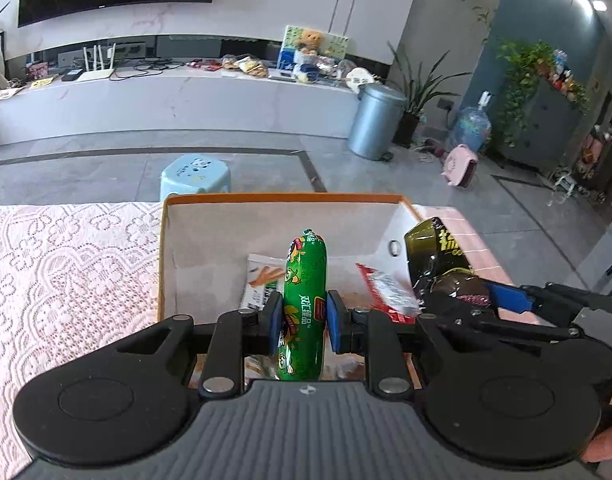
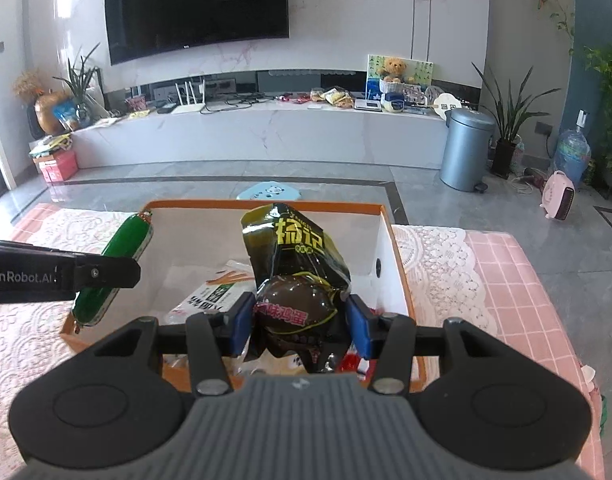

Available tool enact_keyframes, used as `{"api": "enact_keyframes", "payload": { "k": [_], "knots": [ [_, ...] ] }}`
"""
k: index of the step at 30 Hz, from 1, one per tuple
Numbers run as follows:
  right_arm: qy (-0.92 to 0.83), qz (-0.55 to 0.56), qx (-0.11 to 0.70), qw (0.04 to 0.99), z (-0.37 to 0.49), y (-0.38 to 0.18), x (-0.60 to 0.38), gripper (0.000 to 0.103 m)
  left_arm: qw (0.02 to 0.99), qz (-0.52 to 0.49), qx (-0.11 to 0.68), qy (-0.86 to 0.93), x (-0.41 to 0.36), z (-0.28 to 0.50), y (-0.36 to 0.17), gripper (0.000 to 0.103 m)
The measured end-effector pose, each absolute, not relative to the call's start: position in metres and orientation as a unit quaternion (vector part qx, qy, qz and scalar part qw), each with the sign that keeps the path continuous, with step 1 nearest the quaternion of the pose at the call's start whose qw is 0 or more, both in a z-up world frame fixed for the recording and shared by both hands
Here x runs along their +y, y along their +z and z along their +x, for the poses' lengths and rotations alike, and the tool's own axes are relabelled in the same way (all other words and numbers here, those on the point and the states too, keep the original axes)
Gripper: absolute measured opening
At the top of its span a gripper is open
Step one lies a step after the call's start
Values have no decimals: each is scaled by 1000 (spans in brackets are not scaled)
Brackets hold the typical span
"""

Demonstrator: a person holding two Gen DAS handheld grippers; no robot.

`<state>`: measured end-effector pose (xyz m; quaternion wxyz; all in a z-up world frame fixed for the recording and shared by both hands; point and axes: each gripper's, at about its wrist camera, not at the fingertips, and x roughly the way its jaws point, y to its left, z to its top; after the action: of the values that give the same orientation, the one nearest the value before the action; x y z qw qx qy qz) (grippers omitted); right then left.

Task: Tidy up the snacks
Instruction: 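Open both tools to drop the sausage and snack bag into the box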

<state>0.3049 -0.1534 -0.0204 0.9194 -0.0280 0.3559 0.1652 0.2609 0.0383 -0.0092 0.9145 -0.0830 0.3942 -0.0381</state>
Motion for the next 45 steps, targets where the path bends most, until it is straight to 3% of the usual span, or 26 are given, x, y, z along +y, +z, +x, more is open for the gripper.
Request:
{"api": "enact_keyframes", "payload": {
  "k": [17, 33, 45],
  "knots": [
    [156, -109, 400, 897, 362, -86, -112, 48, 895, -24, 445, 23, 32, 289, -67, 25],
    [150, -139, 434, 878, 361, -100, -102, 53, 877, 5, 480, 35, 29, 290, -79, 27],
    [150, -131, 406, 892, 339, -66, -116, 73, 898, -1, 437, 46, 30, 271, -40, 59]
  ]
}}
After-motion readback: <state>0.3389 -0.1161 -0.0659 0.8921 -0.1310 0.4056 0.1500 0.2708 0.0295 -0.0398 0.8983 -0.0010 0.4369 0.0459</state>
